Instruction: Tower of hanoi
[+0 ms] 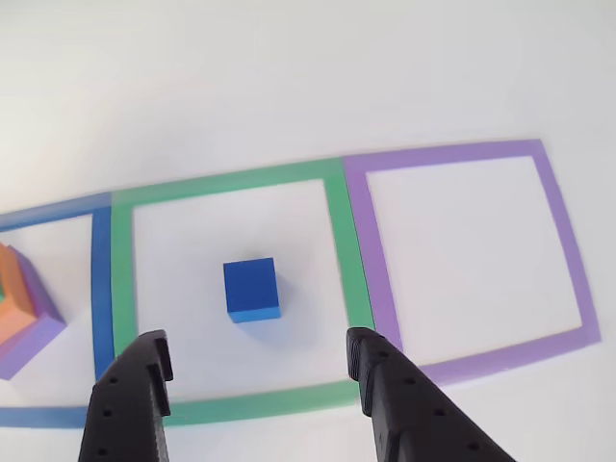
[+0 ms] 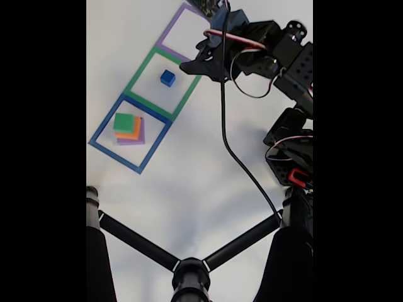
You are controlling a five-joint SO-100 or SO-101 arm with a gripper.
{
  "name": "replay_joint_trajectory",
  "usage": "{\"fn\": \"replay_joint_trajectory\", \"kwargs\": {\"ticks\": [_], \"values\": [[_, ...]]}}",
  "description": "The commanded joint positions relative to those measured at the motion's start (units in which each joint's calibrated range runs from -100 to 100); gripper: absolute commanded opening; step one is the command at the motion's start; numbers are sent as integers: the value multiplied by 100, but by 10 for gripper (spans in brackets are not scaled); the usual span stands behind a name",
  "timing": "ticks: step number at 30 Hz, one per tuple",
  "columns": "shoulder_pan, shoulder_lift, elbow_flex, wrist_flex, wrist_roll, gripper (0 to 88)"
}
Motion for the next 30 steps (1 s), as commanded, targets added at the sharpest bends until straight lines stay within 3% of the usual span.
{"fn": "replay_joint_trajectory", "kwargs": {"ticks": [1, 11, 17, 30], "values": [[49, -98, 1595, -2505, 0, 240], [-96, 2065, 3067, -6762, 0, 297], [-88, 3660, 2958, -8405, 0, 297], [-317, 6136, 2076, -10283, 0, 284]]}}
